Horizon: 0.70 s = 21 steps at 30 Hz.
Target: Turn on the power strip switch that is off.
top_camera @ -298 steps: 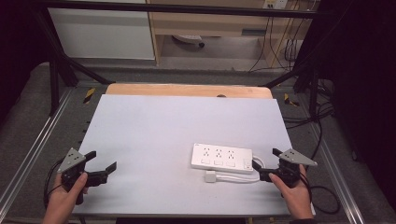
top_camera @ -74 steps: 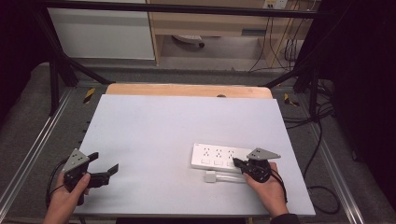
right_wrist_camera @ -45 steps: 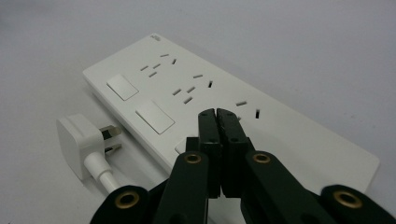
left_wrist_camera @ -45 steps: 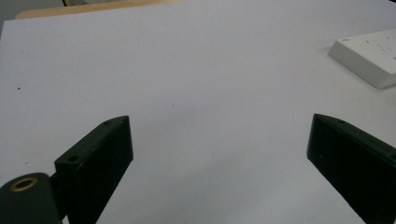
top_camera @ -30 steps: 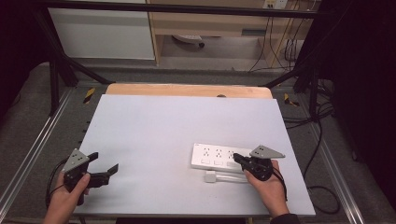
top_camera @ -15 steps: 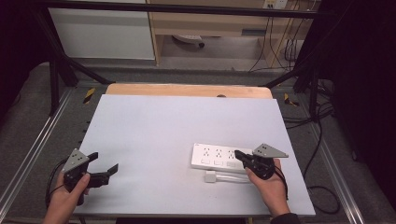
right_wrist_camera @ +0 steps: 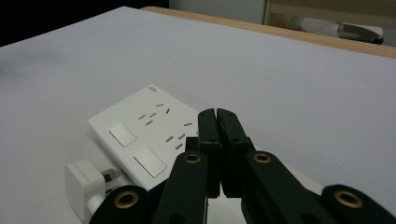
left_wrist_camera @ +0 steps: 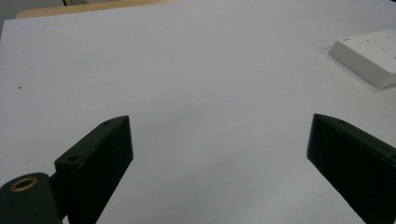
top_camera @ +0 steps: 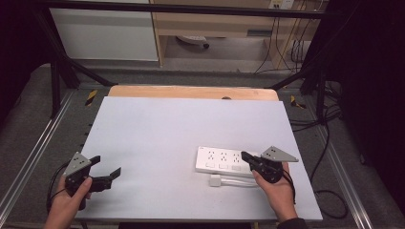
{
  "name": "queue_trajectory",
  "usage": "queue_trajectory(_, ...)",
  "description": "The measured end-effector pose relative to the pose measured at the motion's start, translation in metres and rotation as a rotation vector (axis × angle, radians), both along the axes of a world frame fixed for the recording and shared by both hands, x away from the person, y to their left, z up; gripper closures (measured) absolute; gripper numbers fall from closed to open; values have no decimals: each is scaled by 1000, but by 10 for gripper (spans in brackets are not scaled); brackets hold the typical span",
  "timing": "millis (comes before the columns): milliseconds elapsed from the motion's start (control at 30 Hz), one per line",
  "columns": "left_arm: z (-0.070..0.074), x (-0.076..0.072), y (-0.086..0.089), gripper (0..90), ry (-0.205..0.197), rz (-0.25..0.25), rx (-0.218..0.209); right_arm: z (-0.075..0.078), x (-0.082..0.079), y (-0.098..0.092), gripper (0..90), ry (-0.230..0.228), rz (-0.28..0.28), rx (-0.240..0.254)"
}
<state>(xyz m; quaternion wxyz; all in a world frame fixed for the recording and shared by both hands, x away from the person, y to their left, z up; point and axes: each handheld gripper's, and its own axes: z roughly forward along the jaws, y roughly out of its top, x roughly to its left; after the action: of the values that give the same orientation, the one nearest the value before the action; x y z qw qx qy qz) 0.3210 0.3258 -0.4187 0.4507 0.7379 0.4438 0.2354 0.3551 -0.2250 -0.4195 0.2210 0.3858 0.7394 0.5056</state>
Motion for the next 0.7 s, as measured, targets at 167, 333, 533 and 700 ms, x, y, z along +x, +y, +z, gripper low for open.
queue_trajectory(167, 0, 0, 0, 71, 0, 0, 0, 0, 0, -1, 830, 1, -11, 11)
queue_trajectory(333, 0, 0, 0, 71, 0, 0, 0, 1, 0, -2, 790, -1, -18, 17)
queue_trajectory(533, 0, 0, 0, 71, 1, 0, 0, 3, -1, -2, 732, -6, -28, 23)
queue_trajectory(700, 0, 0, 0, 71, 0, 0, 0, 4, -1, -3, 675, -8, -43, 23)
